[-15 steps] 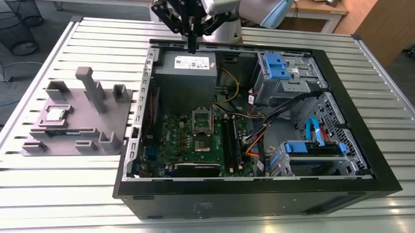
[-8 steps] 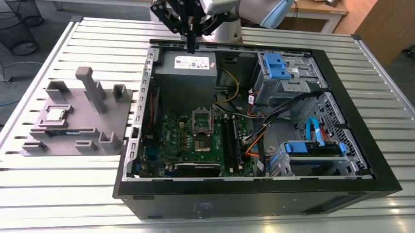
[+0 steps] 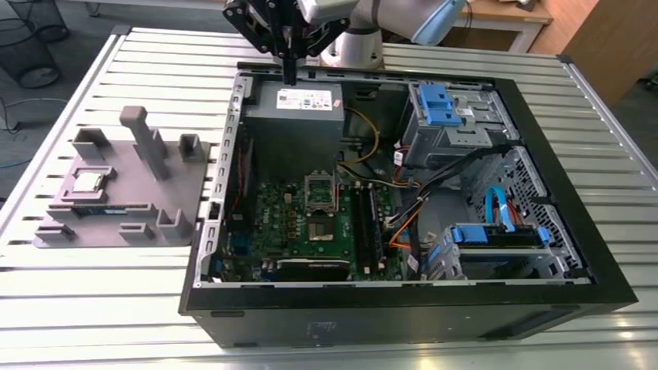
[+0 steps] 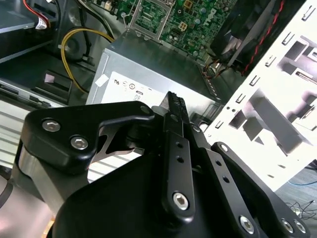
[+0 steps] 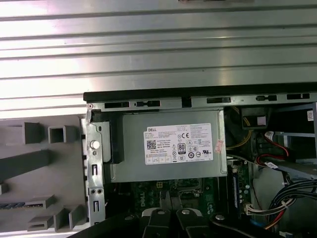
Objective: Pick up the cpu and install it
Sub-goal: 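Reach for the cpu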
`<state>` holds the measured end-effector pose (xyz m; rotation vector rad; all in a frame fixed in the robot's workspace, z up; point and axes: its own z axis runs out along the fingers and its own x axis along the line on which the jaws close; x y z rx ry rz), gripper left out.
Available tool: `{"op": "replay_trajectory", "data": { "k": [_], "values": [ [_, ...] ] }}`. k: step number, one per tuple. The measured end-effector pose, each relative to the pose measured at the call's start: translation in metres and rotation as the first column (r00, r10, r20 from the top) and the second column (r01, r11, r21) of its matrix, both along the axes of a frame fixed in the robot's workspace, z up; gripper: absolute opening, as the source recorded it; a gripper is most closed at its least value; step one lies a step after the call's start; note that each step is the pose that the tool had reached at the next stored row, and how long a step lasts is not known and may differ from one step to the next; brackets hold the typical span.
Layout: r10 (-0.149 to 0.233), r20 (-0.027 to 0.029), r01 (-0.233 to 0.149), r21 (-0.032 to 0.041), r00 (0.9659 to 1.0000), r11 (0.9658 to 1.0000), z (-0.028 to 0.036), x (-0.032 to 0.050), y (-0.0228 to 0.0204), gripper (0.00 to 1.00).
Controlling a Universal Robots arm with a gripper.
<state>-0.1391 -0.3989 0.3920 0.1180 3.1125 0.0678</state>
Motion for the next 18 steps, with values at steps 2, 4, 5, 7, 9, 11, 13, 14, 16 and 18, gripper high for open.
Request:
{"op": "replay_trajectory", "data": {
  "k": [2,4,5,7,9,11,13,14,16,18],
  "values": [
    [0.0,0.0,0.0,-0.0001,1.0,1.0,-0.0002,-0.0038,0.0,0.11],
    [0.0,0.0,0.0,0.0,1.0,1.0,-0.0004,-0.0074,0.0,0.11],
    [0.0,0.0,0.0,0.0,1.0,1.0,-0.0005,-0.009,0.0,0.11],
    [0.0,0.0,0.0,0.0,1.0,1.0,-0.0006,-0.0113,0.0,0.11],
    [0.0,0.0,0.0,0.0,1.0,1.0,-0.0006,-0.012,0.0,0.11],
    [0.0,0.0,0.0,0.0,1.0,1.0,-0.0006,-0.0124,0.0,0.11],
    [0.0,-0.0001,0.0,-0.0001,1.0,1.0,-0.0006,-0.0125,0.0,0.11],
    [0.0,0.0,0.0,0.0,1.0,1.0,-0.0006,-0.0126,0.0,0.11],
    [0.0,0.0,0.0,0.0,1.0,1.0,-0.0006,-0.0128,0.0,0.11],
    [0.0,0.0,0.0,-0.0001,1.0,1.0,-0.0006,-0.0129,0.0,0.11]
  ]
}}
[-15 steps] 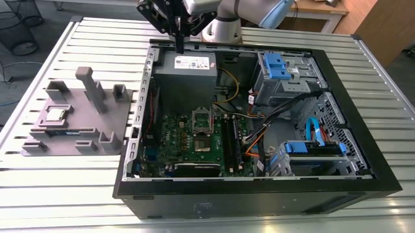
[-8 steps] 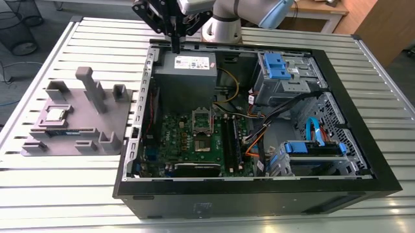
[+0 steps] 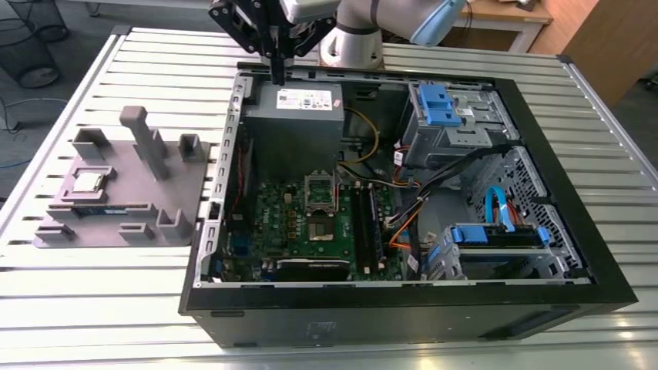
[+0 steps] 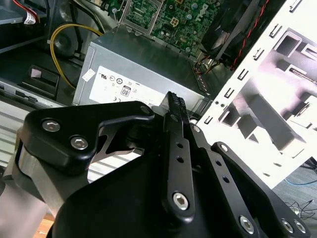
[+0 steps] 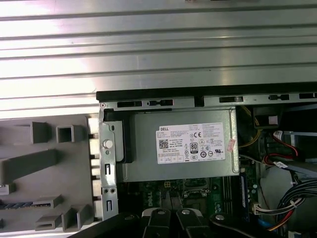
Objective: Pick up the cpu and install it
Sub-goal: 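Reach for the cpu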
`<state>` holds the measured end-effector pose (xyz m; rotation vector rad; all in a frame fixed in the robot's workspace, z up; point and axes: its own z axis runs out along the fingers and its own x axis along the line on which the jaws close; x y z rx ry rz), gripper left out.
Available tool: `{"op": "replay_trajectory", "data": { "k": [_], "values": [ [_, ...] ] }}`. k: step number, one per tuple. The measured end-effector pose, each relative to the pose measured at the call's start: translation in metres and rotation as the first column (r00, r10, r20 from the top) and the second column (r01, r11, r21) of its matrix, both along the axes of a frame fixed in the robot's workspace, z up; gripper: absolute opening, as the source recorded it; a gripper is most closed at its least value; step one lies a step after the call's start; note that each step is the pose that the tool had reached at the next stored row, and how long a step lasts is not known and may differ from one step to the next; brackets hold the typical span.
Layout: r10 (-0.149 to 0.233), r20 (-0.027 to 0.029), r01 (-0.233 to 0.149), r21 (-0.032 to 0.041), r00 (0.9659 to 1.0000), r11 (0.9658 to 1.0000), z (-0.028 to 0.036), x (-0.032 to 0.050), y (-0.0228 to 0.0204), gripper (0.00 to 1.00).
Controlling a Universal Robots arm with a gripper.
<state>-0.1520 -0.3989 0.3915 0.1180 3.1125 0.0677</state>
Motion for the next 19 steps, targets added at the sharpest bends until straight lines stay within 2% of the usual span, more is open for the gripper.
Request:
{"op": "replay_trajectory", "data": {
  "k": [6,19],
  "values": [
    [0.0,0.0,0.0,0.0,1.0,1.0,0.0,-0.0047,0.0,0.11],
    [0.0,0.0003,0.0,0.0,1.0,1.0,-0.0002,-0.0284,0.0,0.11]
  ]
}}
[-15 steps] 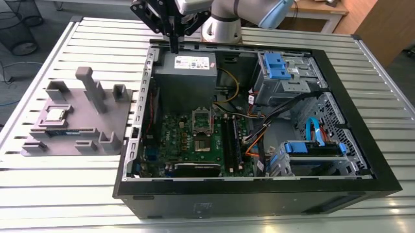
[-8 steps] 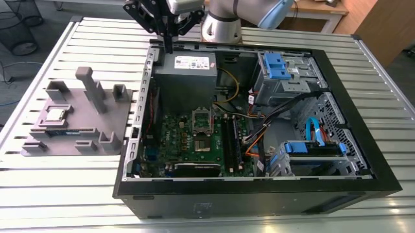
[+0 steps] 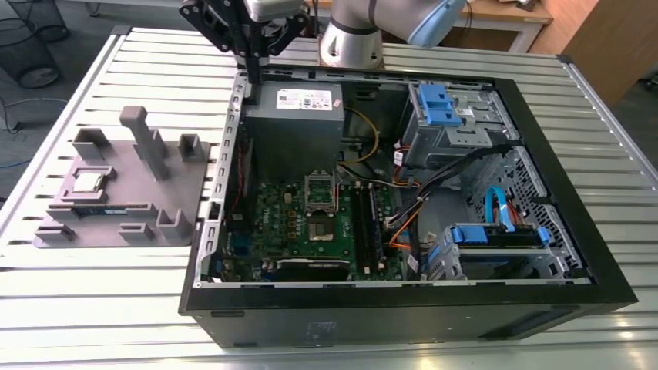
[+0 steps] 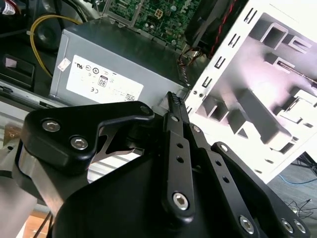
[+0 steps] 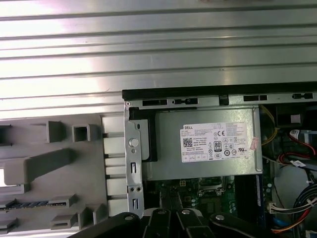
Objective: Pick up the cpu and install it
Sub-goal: 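Reach for the cpu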
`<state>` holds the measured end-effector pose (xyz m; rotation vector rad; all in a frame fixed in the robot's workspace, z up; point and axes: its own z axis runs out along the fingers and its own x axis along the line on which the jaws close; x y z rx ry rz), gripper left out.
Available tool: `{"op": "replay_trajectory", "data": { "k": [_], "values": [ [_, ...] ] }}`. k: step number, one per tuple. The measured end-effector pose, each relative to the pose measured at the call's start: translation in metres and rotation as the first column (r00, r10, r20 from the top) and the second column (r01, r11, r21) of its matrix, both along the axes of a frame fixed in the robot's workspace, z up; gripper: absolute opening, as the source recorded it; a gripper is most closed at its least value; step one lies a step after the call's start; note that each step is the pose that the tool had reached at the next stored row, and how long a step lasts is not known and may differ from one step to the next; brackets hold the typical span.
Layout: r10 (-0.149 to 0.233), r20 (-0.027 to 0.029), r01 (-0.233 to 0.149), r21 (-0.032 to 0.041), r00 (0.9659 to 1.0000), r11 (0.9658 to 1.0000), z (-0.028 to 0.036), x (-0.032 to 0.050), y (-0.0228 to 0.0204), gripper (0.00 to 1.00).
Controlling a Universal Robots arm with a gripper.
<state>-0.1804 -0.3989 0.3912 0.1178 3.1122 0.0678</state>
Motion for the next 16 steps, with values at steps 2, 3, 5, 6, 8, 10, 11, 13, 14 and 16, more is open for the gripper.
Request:
{"op": "replay_trajectory", "data": {
  "k": [2,3,5,6,8,10,11,13,14,16],
  "values": [
    [0.0,0.0001,0.0,0.0,1.0,1.0,0.0,-0.0036,0.0,0.11],
    [0.0,0.0002,0.0,0.0,1.0,1.0,0.0,-0.0053,0.0,0.11],
    [0.0,0.0002,0.0,0.0,1.0,1.0,0.0,-0.0083,0.0,0.11],
    [0.0,0.0003,0.0,0.0,1.0,1.0,0.0,-0.0094,0.0,0.11],
    [0.0,0.0002,0.0,0.0,1.0,1.0,0.0,-0.0113,0.0,0.11],
    [0.0,0.0003,0.0,0.0001,1.0,1.0,-0.0001,-0.0129,0.0,0.11],
    [0.0,0.0003,0.0,0.0,1.0,1.0,-0.0001,-0.0138,0.0,0.11],
    [0.0,0.0003,0.0,0.0001,1.0,1.0,-0.0001,-0.0153,0.0,0.11],
    [0.0,0.0003,0.0,0.0,1.0,1.0,-0.0001,-0.0157,0.0001,0.11],
    [0.0,0.0002,0.0,0.0,1.0,1.0,0.0,-0.0163,0.0,0.11]
  ]
}}
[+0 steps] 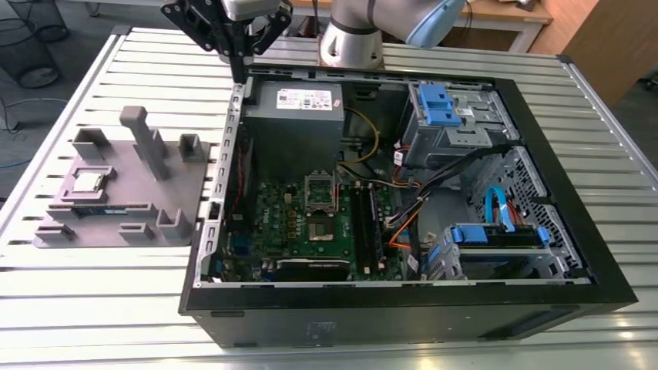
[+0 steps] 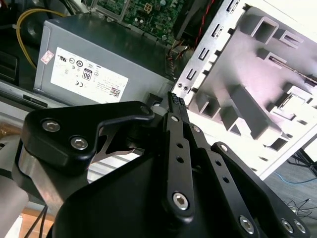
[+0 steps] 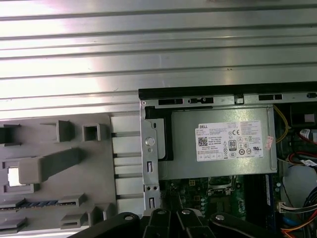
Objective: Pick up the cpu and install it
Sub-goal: 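Reach for the cpu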
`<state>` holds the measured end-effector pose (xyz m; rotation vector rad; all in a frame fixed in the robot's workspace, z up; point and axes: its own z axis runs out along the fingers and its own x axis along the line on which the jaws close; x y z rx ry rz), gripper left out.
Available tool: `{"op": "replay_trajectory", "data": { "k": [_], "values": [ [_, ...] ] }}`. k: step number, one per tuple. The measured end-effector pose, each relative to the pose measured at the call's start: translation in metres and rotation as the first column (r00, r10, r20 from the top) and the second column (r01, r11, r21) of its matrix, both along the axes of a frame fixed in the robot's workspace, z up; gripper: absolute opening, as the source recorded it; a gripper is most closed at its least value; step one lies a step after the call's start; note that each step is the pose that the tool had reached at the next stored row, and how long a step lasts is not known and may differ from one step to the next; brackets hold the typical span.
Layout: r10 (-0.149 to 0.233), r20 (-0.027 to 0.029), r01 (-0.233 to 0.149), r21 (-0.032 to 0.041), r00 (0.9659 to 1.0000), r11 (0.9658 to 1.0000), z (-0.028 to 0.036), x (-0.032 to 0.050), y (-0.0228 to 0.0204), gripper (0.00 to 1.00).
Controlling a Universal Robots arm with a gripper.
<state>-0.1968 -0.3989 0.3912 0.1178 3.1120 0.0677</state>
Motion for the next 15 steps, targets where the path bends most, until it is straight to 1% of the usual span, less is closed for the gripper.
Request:
{"op": "replay_trajectory", "data": {
  "k": [10,15],
  "values": [
    [0.0,0.0001,0.0,0.0001,1.0,1.0,-0.0001,-0.0005,0.0,0.11],
    [0.0,0.0002,0.0,0.0,1.0,1.0,-0.0001,-0.0057,0.0,0.11]
  ]
}}
